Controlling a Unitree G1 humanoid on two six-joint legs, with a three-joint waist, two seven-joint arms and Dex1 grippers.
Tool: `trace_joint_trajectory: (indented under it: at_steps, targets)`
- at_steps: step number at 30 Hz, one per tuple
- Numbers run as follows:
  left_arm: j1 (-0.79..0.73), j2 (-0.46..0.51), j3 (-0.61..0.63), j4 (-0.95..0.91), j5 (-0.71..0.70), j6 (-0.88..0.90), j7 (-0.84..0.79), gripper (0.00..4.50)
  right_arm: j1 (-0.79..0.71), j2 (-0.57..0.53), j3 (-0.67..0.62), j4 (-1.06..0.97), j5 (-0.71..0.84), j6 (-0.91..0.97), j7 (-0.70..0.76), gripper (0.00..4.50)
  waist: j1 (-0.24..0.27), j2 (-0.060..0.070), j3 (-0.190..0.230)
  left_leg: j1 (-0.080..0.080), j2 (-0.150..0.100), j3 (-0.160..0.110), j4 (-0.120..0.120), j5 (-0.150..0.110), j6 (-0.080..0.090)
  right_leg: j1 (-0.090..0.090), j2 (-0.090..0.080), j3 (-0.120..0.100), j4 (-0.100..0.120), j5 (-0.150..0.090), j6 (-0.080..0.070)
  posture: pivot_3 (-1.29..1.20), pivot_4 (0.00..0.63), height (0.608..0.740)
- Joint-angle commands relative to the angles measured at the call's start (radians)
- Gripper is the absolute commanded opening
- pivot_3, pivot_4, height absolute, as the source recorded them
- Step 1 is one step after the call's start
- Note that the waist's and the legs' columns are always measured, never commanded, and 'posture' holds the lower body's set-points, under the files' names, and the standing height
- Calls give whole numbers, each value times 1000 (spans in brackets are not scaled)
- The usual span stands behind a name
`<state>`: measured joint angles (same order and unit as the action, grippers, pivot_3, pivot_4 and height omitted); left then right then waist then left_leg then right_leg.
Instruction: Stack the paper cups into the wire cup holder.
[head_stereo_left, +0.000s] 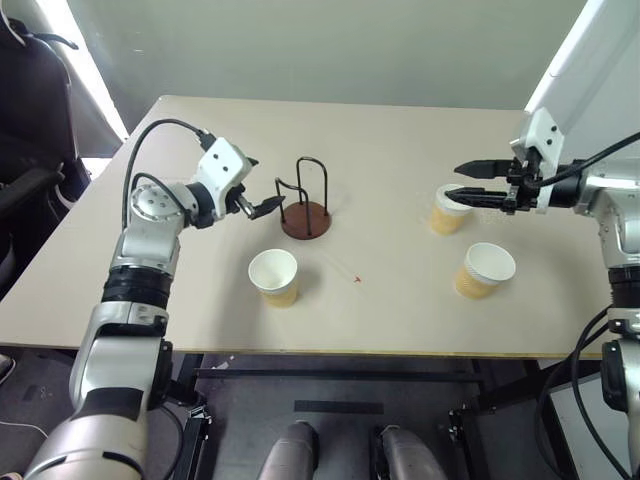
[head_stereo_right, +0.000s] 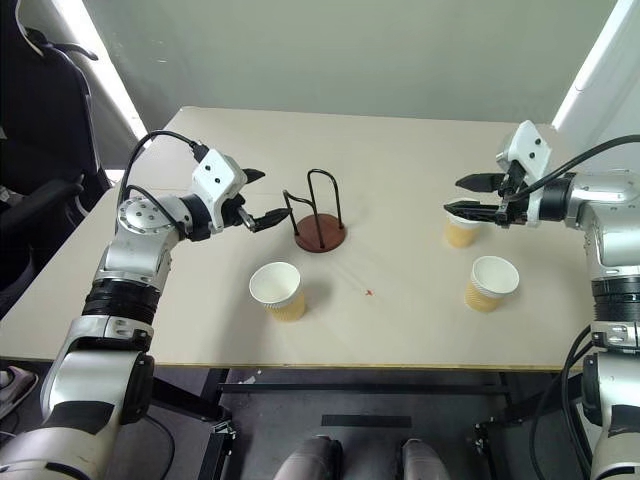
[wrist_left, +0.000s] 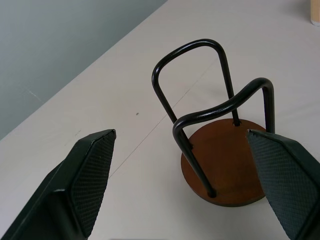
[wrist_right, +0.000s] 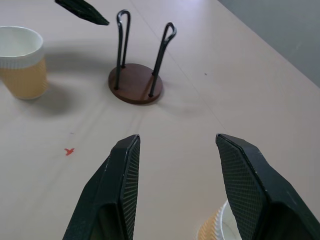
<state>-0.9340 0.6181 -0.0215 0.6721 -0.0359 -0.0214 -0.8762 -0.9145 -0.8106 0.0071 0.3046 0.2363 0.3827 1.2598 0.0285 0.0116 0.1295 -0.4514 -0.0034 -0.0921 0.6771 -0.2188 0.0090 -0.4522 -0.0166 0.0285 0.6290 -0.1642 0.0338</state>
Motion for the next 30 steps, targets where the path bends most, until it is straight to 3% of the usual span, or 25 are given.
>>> trace_joint_trajectory:
  at_steps: [1, 4, 10, 30]
  targets:
    - [-21, 17, 19, -26, -11, 0, -5, 4480, -26, -20, -11, -29, 15, 15, 8, 2387, 0, 0, 0, 0, 0, 0, 0, 0, 0, 0, 0, 0, 0, 0, 0, 0, 150, 740]
    - [-21, 18, 19, -29, -10, 1, -6, 4500, -37, -13, -15, -1, 6, 14, -10, 2740, 0, 0, 0, 0, 0, 0, 0, 0, 0, 0, 0, 0, 0, 0, 0, 0, 150, 740]
    - [-23, 19, 19, -27, -8, 1, -9, 4500, -34, -15, 6, 11, -32, -28, -32, 4487, 0, 0, 0, 0, 0, 0, 0, 0, 0, 0, 0, 0, 0, 0, 0, 0, 150, 740]
    - [-65, -13, -54, 83, 112, -132, 79, 4500, 4, -29, 1, 3, -66, -60, -43, 4487, 0, 0, 0, 0, 0, 0, 0, 0, 0, 0, 0, 0, 0, 0, 0, 0, 150, 740]
